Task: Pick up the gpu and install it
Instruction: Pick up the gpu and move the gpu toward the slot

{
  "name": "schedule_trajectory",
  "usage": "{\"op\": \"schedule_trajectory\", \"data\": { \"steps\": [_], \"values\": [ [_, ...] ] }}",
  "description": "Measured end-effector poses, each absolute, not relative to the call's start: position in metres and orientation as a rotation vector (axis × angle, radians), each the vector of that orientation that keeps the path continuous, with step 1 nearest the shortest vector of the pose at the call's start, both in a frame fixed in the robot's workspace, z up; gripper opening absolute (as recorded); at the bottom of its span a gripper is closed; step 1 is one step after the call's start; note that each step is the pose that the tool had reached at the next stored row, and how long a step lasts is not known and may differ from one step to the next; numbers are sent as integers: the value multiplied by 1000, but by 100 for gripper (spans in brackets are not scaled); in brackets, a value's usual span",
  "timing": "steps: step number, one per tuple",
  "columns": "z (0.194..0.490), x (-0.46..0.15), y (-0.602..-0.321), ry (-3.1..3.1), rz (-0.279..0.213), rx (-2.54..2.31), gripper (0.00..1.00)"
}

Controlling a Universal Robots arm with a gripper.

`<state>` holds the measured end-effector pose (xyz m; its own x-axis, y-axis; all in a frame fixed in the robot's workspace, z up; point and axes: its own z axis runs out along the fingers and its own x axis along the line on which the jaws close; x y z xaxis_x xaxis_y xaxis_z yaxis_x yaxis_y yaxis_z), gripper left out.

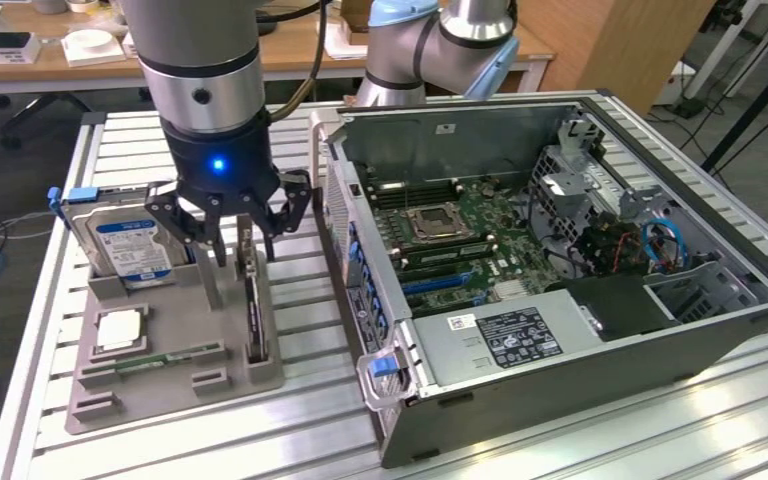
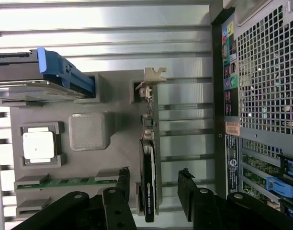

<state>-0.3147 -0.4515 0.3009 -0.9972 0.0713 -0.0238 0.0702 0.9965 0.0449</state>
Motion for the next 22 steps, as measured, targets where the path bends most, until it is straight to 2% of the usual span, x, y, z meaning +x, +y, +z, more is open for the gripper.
{"op": "schedule_trajectory", "data": {
  "steps": [22],
  "values": [
    [289, -315, -452, 3113, 69, 110, 53]
  ]
}}
